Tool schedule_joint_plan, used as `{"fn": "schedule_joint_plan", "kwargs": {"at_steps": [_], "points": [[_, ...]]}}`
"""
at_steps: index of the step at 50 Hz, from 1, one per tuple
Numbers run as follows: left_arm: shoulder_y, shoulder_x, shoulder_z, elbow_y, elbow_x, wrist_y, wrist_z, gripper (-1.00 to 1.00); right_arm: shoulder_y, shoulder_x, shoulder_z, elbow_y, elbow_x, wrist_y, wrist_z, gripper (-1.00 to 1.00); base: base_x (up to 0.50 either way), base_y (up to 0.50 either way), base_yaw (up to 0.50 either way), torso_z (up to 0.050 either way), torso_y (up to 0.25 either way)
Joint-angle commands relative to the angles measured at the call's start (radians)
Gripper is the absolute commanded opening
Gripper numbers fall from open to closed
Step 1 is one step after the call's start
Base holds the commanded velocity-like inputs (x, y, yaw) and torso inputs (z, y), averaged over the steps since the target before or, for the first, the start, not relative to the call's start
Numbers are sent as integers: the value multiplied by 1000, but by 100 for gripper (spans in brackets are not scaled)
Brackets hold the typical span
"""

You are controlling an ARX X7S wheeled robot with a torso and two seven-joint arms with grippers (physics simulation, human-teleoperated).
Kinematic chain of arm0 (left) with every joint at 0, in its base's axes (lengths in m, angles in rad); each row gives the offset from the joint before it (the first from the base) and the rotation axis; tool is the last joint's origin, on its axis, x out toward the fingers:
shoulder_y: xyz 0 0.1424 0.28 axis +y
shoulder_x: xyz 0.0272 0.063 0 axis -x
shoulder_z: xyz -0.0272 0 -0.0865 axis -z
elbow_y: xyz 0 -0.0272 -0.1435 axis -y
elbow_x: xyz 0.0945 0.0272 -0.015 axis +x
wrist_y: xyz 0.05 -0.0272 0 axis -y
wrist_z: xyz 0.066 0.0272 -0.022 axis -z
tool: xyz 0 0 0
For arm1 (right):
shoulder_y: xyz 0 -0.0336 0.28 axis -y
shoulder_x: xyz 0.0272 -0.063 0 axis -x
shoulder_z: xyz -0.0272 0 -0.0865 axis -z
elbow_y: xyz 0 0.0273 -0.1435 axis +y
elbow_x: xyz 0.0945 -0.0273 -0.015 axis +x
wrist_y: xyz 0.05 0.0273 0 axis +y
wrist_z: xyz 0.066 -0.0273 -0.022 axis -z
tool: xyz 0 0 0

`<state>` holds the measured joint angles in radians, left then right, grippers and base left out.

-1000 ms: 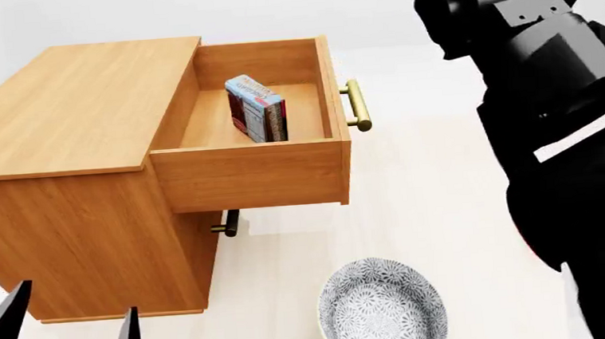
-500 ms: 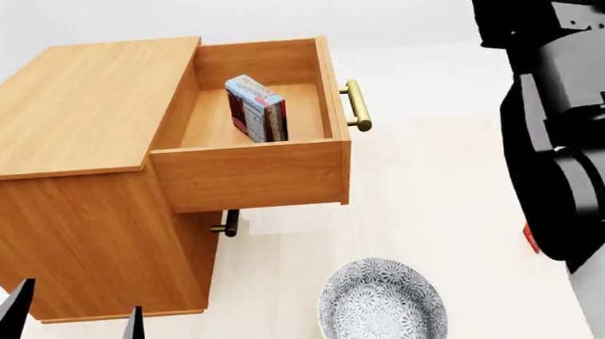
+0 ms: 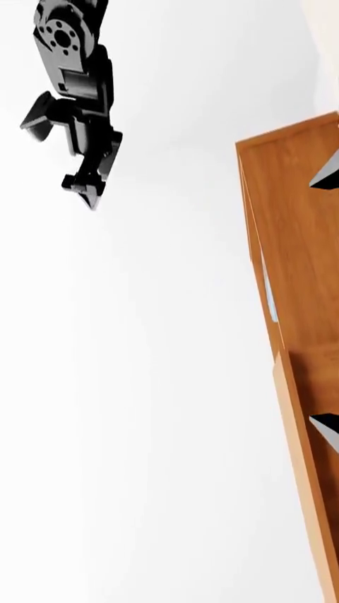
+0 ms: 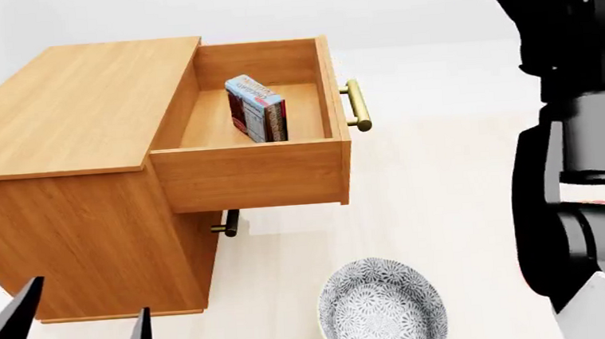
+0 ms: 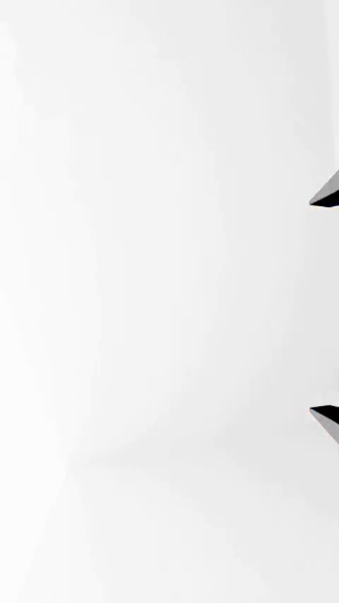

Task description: Put the chocolate pudding in the top drawer of the cabinet and close it.

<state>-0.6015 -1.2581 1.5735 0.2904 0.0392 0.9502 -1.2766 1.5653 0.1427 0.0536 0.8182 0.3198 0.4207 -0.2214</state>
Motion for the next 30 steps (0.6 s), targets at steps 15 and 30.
{"fn": "schedule_joint_plan", "kwargs": {"at_steps": [15,30], "points": [[7,2,-4,17,3,-22,16,100,-163,43,57,-435,114,295,27,100,0,0,0,0,0],[10,5,-9,13,0,-19,19,100,-185,70,44,-576,147,424,61,100,0,0,0,0,0]]}}
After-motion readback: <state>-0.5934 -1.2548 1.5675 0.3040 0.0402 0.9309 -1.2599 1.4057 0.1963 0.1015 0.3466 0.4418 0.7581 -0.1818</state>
